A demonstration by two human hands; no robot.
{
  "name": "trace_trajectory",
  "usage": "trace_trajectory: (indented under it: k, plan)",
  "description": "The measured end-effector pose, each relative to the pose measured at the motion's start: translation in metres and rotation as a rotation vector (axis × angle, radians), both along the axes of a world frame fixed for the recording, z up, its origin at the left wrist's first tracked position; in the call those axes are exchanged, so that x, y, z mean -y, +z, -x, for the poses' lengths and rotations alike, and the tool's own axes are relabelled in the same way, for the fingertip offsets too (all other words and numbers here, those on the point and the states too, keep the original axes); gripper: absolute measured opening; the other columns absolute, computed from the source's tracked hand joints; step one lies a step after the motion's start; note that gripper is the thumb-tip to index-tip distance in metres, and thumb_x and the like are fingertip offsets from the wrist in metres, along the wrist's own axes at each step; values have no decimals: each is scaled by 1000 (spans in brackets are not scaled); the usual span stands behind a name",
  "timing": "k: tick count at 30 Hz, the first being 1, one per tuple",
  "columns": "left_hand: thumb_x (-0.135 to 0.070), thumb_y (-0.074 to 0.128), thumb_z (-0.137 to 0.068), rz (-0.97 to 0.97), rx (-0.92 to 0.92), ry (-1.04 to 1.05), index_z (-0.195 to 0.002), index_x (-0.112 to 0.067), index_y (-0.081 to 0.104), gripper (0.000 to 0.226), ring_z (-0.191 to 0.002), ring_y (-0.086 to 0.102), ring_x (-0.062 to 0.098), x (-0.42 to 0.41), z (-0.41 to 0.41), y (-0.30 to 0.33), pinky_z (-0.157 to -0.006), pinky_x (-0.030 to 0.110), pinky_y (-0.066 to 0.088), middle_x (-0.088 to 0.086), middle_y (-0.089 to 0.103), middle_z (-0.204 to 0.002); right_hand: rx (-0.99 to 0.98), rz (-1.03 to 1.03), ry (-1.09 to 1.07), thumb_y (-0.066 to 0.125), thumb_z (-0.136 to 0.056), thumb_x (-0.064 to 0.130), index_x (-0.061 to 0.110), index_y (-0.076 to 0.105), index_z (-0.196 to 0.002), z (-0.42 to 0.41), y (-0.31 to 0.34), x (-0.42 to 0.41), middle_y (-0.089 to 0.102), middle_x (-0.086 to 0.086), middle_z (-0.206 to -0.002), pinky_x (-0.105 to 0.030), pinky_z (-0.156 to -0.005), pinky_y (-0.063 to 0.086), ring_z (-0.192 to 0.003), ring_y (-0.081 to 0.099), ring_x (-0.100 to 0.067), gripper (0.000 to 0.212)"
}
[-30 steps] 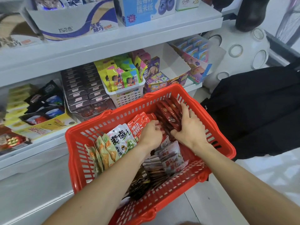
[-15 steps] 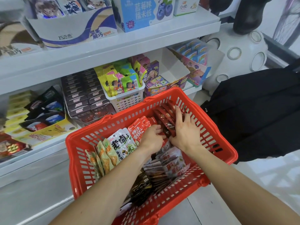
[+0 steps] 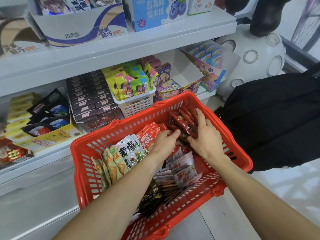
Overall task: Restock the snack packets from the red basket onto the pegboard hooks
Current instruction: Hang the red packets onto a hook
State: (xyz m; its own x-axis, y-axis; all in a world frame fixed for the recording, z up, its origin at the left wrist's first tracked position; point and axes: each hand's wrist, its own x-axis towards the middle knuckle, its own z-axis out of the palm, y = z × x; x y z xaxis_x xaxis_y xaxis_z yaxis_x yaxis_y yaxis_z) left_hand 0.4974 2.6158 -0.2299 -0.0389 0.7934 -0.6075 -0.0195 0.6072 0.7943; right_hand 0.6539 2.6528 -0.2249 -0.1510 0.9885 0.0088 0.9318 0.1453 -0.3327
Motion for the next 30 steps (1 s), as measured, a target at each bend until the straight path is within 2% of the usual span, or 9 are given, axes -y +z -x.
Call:
trace_trajectory:
  k: [3, 8, 11, 14, 15, 20, 24, 26, 30]
  plan:
    - [-61, 70, -93, 46, 320, 91, -139, -25, 63, 59, -123, 68, 16, -11, -12, 10, -112, 37, 49, -4, 75, -127, 14, 92, 35, 80, -76, 27, 24, 8, -163, 3, -6, 2, 53, -19, -138, -45, -80, 58, -106, 66, -37, 113]
    - [-57, 89, -76, 114, 272, 190, -153, -19, 45, 97, -102, 66, 7, -29, -34, 22, -85, 32, 52, -6, 72, -122, 109, 187, 32, 87, -74, 34, 19, 1, -162, 6, -17, 0, 45, -19, -145, -45, -92, 57, -121, 60, -38, 124]
    - [-47, 94, -74, 147, 224, 306, -159, -14, 24, 115, -101, 60, 13, -37, -43, 18, -95, 35, 45, -4, 63, -117, 93, 137, 7, 82, -77, 24, 21, -1, -160, 9, -23, 3, 49, -17, -137, -45, -82, 59, -112, 63, -36, 118]
    - [-45, 99, -57, 165, 235, 396, -154, -11, 30, 124, -117, 64, 21, -41, -45, 14, -108, 42, 50, 2, 67, -127, 22, 59, -9, 79, -79, 21, 21, 3, -161, 8, -20, 2, 56, -17, -136, -42, -76, 59, -106, 67, -33, 113]
    - [-44, 99, -52, 169, 249, 416, -152, -11, 37, 122, -116, 68, 22, -41, -45, 14, -105, 44, 54, 3, 70, -126, 6, 40, -12, 80, -79, 22, 20, 3, -162, 6, -17, 2, 56, -17, -138, -41, -77, 59, -106, 68, -32, 113]
    - [-29, 90, -74, 124, 419, 361, -123, -19, 74, 52, -91, 79, 17, -41, -45, 27, -74, 32, 58, 0, 82, -100, -63, -13, -10, 80, -80, 21, 14, 4, -165, 9, 0, 13, 52, -16, -147, -41, -87, 57, -116, 64, -29, 115]
    - [-41, 94, -67, 55, 445, 343, -128, -24, 72, 67, -98, 79, 20, -39, -47, 34, -91, 40, 60, 1, 82, -108, -190, 13, 66, 82, -77, 17, 12, 1, -166, 8, 13, 19, 40, -13, -159, -36, -99, 53, -131, 55, -28, 120]
    - [-48, 99, -62, 50, 444, 315, -127, -24, 72, 75, -102, 78, 23, -37, -41, 32, -99, 45, 59, 2, 81, -110, -248, 89, 145, 84, -69, 23, 15, -2, -166, 5, 13, 20, 29, -9, -166, -35, -115, 43, -147, 39, -24, 129]
    - [-27, 93, -69, 113, 352, 343, -114, -13, 79, 50, -94, 79, 28, -31, -32, 25, -93, 46, 62, 8, 82, -97, -443, 388, 254, 78, -61, 32, 22, 13, -164, 1, 22, 26, 24, 5, -161, -25, -122, 30, -152, 24, -10, 122]
